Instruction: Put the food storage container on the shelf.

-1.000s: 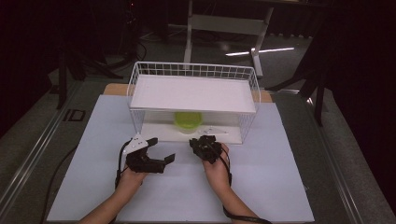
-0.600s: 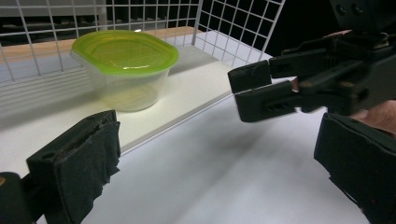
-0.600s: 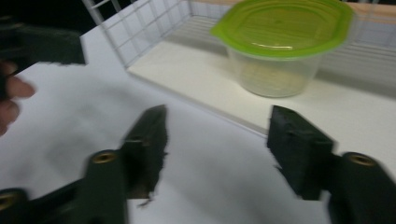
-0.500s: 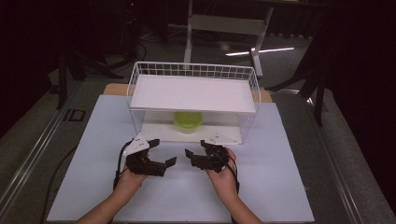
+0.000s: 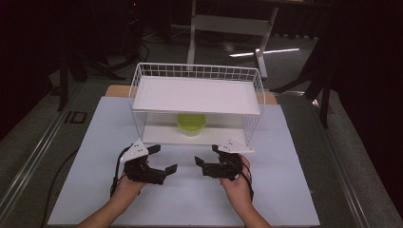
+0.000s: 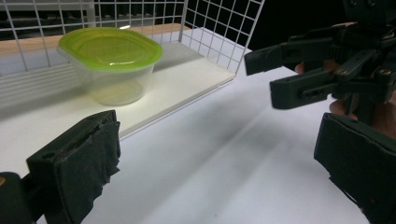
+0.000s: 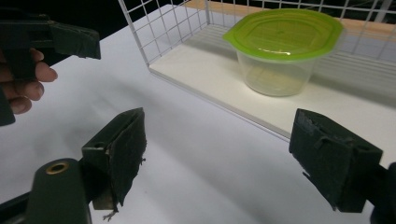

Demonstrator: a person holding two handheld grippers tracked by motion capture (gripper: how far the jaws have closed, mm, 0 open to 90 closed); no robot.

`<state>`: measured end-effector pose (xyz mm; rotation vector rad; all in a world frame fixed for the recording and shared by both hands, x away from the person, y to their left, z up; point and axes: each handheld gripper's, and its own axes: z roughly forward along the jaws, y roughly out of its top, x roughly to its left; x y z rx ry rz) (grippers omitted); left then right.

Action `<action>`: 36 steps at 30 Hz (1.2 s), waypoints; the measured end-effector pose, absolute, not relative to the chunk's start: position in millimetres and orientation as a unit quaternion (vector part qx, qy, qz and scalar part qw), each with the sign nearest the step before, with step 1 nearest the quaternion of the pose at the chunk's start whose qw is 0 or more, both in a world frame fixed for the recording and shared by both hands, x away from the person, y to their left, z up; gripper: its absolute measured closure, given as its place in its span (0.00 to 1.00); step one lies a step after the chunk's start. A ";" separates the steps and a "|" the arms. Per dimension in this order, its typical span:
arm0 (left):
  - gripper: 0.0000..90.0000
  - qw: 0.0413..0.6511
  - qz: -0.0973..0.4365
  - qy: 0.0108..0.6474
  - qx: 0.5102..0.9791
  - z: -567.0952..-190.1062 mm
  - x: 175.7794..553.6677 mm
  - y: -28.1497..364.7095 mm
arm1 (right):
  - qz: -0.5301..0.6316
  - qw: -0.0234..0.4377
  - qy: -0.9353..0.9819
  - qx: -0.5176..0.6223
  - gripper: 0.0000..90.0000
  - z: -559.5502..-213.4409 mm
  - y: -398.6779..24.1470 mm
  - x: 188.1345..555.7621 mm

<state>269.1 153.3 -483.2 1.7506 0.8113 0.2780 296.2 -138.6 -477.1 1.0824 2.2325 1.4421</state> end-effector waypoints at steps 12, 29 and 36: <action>0.01 0.555 0.127 0.354 0.742 -487.3 257.9 173.0 | 0.497 0.147 0.770 0.372 0.21 -475.7 -165.7 277.6; 0.01 0.544 0.144 0.364 0.743 -492.0 240.8 202.5 | 0.489 0.165 0.761 0.392 0.21 -477.8 -207.2 257.2; 0.01 0.536 0.129 0.368 0.749 -497.8 233.2 207.2 | 0.482 0.161 0.763 0.400 0.21 -482.4 -221.9 247.4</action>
